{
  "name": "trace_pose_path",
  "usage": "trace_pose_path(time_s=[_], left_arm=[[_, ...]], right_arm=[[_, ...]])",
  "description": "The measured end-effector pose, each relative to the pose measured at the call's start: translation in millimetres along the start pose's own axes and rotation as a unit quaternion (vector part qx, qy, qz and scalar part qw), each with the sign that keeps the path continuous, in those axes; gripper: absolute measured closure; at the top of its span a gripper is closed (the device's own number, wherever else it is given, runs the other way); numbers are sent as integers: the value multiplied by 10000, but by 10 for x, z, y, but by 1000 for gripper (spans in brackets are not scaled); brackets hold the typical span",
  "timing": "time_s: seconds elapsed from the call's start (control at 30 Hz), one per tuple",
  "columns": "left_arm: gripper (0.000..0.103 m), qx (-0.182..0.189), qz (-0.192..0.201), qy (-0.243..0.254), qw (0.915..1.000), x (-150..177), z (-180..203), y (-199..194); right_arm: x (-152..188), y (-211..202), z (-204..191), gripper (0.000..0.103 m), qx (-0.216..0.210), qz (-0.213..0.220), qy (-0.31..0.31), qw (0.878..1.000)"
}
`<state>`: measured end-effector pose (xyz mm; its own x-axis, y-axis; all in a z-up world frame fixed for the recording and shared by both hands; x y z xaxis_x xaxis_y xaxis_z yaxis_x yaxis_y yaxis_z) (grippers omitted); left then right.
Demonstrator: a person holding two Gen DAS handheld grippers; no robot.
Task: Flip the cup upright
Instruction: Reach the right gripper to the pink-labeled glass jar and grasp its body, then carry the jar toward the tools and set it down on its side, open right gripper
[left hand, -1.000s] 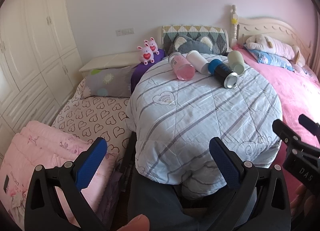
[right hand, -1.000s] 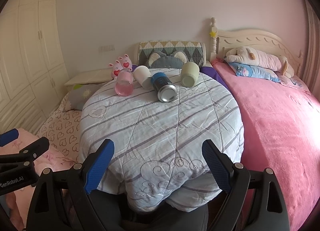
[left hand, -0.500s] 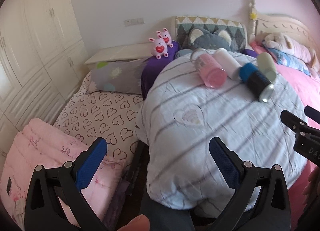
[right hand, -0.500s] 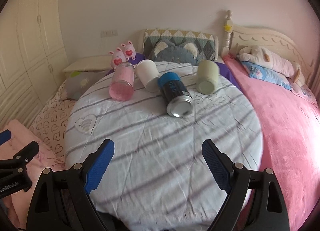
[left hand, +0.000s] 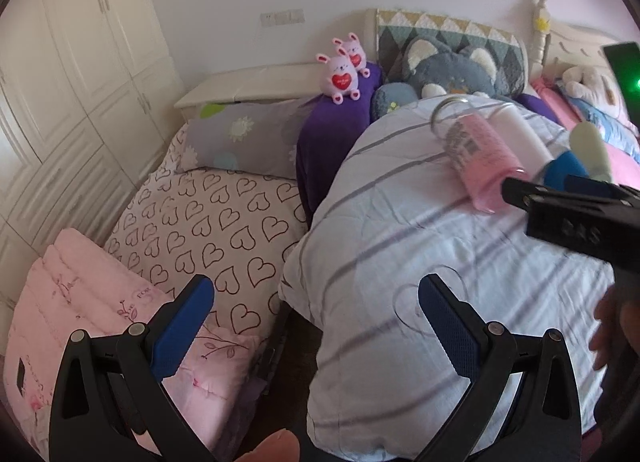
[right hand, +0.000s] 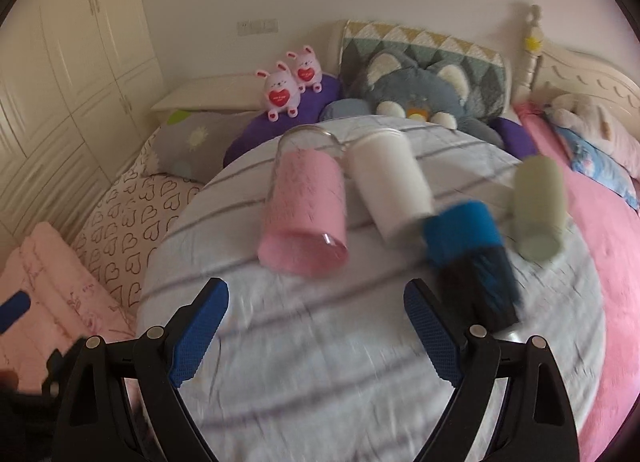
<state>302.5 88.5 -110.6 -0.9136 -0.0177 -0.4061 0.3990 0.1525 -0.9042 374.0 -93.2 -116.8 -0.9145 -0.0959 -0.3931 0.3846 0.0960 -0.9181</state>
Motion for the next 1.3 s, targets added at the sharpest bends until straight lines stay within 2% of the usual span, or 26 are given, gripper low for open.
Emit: trace_pose_path(time_s=[0.27, 0.47, 0.7, 0.77, 1.1, 1.3], left_arm=[[0, 30, -282, -88, 9996, -215, -149, 361], [0, 145, -374, -131, 9991, -384, -147, 548], [0, 194, -504, -169, 9984, -546, -116, 753], [0, 187, -528, -185, 9983, -589, -126, 790], [0, 169, -490, -200, 9985, -529, -106, 662], [0, 195, -372, -166, 9990, -263, -37, 387]], right_arm=[[-364, 474, -94, 13, 18, -417, 19, 9991], [-453, 655, -92, 13, 66, -681, 53, 9976], [-528, 844, -72, 13, -93, -911, 77, 9958], [-539, 882, -81, 33, -77, -938, 40, 9956], [-427, 771, -125, 34, -384, -910, 7, 9951], [-82, 419, -93, 34, -623, -748, 110, 9952]])
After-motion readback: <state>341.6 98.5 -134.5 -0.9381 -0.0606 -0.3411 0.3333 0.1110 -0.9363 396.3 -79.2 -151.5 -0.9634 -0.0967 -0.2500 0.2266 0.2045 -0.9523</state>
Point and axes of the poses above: each gripper's, at about its wrist camera, not at the fingertips, and y roughly the way its jaws point, z to its right, x to its underside, the point moved 8 cm from there along y, roughly the way its jaws point, and after that the axes turned 15 degrees about -z, right-handed, at the moved point
